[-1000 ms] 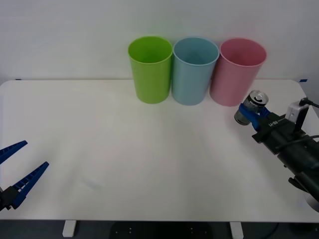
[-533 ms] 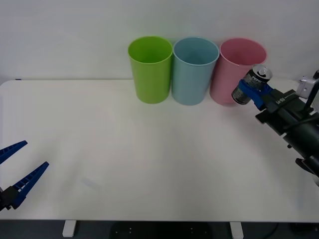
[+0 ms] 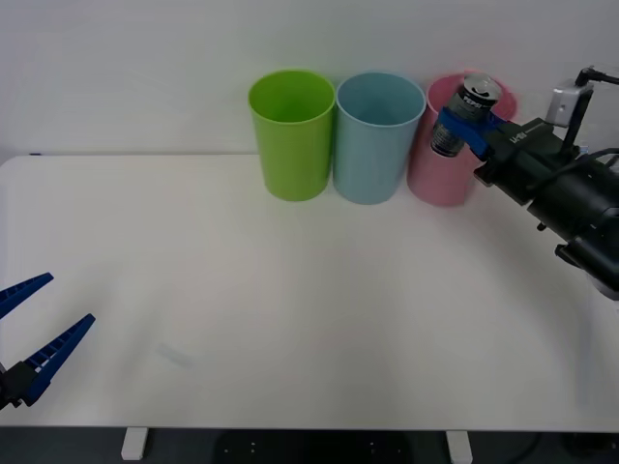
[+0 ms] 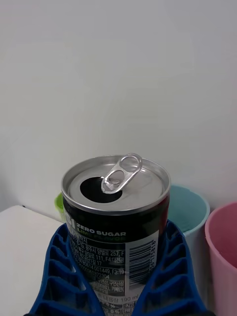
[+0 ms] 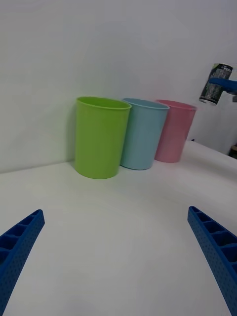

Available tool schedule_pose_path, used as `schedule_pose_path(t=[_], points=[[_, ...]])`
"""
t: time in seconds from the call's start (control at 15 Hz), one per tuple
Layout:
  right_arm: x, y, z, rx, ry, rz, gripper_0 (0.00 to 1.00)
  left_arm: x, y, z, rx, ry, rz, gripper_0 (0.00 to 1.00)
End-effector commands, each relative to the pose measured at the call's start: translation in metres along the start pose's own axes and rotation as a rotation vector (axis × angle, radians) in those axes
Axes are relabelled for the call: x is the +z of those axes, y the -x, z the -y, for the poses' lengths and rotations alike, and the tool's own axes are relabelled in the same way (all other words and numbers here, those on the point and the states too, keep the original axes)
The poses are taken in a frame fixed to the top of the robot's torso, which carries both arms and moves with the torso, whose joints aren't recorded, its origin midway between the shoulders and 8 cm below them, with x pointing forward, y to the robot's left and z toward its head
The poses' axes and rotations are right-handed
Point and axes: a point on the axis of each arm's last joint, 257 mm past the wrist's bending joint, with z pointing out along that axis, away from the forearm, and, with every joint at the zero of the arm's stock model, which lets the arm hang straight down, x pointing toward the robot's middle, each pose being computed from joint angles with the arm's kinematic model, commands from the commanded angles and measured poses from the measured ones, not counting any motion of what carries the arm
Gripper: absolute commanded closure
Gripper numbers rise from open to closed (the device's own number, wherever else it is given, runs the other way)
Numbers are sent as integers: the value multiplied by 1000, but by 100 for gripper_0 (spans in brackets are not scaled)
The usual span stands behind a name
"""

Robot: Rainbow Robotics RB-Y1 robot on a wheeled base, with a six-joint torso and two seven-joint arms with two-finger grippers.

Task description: Grasp the object on the table and drop it into the matching bin: aluminum can to the light blue bin, PET bottle to the pink bin.

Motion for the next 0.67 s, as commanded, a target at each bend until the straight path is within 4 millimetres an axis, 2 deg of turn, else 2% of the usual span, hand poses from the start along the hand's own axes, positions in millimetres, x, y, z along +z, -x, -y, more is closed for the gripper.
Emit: schedule_pose_path(t=[0.07,0.47,0.67], points=[[30,5,11,-10,2,-8,100,0,0,0,0,0,0,0],[87,17,32,0,-12,-22,100,0,0,0,0,0,0,0],[111,14,36,5,-26,-34,100,0,0,0,0,0,0,0]])
